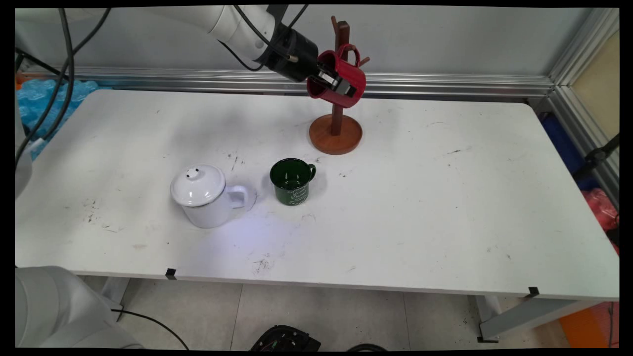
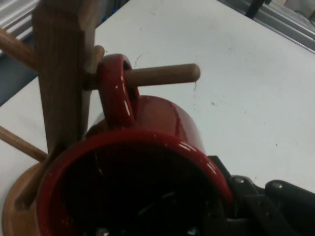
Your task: Place the picked object on the table
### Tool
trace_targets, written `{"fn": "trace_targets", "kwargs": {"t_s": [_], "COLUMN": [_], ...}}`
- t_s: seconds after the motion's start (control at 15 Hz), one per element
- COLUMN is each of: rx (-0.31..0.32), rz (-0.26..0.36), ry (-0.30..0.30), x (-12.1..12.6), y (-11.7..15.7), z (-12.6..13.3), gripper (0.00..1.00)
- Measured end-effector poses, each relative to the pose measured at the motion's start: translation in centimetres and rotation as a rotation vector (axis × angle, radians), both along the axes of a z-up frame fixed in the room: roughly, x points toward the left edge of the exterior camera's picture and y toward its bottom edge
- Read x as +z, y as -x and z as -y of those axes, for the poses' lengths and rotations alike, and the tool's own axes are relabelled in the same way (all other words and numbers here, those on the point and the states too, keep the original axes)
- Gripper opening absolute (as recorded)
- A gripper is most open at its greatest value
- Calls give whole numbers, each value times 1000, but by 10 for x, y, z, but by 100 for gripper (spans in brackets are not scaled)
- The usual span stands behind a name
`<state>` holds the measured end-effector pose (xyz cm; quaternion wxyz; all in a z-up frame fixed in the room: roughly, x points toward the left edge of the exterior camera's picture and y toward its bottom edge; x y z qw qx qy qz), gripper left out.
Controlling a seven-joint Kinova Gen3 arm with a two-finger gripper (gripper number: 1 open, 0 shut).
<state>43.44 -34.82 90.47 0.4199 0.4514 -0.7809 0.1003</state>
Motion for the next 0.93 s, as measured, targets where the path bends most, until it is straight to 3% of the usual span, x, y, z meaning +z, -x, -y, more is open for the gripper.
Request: {"fn": "trace_targets", "kwargs": {"t_s": [0.93], "rx": [-50], "rz": [-32], "ry": [25], "x": [33], "y": [16], "z": [-10], "gripper": [0]}}
